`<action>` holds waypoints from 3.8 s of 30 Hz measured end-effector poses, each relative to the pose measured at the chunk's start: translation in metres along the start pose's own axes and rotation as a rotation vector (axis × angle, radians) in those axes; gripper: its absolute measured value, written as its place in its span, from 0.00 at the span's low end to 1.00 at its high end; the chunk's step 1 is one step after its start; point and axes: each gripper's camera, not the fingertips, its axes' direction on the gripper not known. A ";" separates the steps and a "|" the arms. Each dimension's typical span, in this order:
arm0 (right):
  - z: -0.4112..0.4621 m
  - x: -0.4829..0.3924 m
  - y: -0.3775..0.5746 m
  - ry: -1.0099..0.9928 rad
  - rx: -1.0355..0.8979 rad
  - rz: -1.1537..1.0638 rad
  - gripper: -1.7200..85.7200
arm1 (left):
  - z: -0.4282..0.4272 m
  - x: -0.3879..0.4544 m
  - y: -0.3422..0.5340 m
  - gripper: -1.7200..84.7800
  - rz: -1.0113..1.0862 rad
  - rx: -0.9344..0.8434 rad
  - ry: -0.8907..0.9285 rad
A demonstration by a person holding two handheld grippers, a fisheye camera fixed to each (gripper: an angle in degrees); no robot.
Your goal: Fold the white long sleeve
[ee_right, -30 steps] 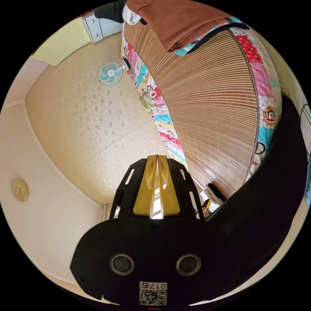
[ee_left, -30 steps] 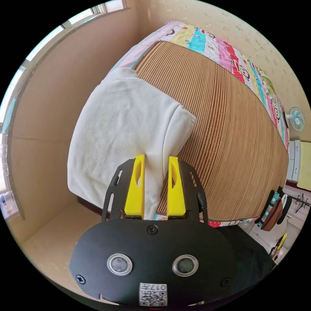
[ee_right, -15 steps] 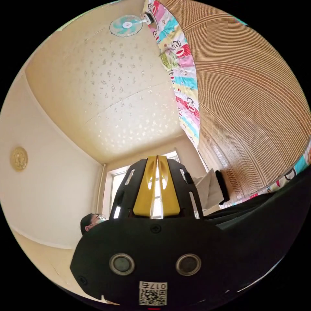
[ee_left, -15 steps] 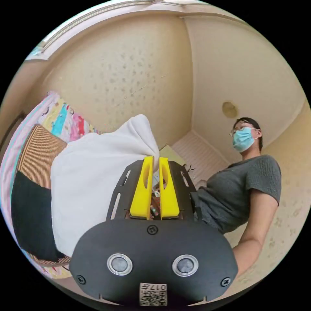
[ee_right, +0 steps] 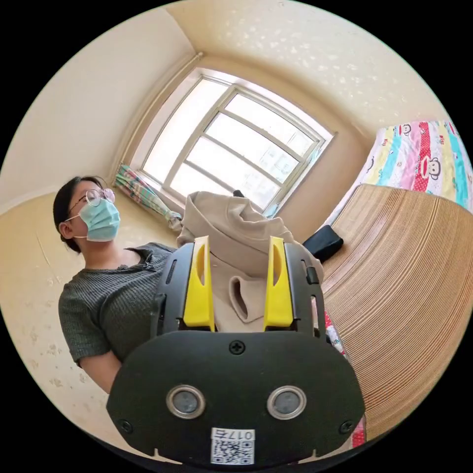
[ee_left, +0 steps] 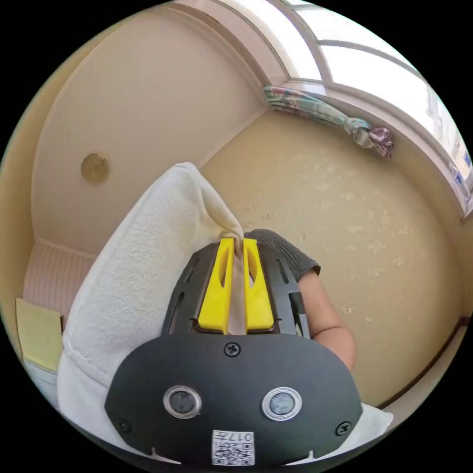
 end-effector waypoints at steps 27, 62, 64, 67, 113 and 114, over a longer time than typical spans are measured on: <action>0.079 -0.085 0.087 0.774 0.177 -0.249 0.08 | 0.035 -0.202 0.389 0.18 -0.725 -0.443 -1.581; 0.117 -0.136 0.089 0.678 0.293 -0.337 0.10 | 0.140 -0.373 0.583 0.05 -0.431 -0.790 -1.862; 0.090 -0.136 0.102 0.599 0.293 -0.375 0.12 | 0.129 -0.360 0.559 0.04 -0.423 -0.638 -1.751; 0.061 -0.128 0.131 0.510 0.296 -0.360 0.15 | 0.133 -0.352 0.524 0.03 -0.343 -0.566 -1.684; 0.050 -0.302 -0.004 1.405 0.934 -0.255 0.06 | 0.003 -0.028 -0.075 0.02 -0.421 -0.400 -1.885; 0.043 -0.270 -0.045 1.481 0.839 -0.118 0.07 | -0.041 -0.039 -0.095 0.03 -0.490 -0.381 -1.938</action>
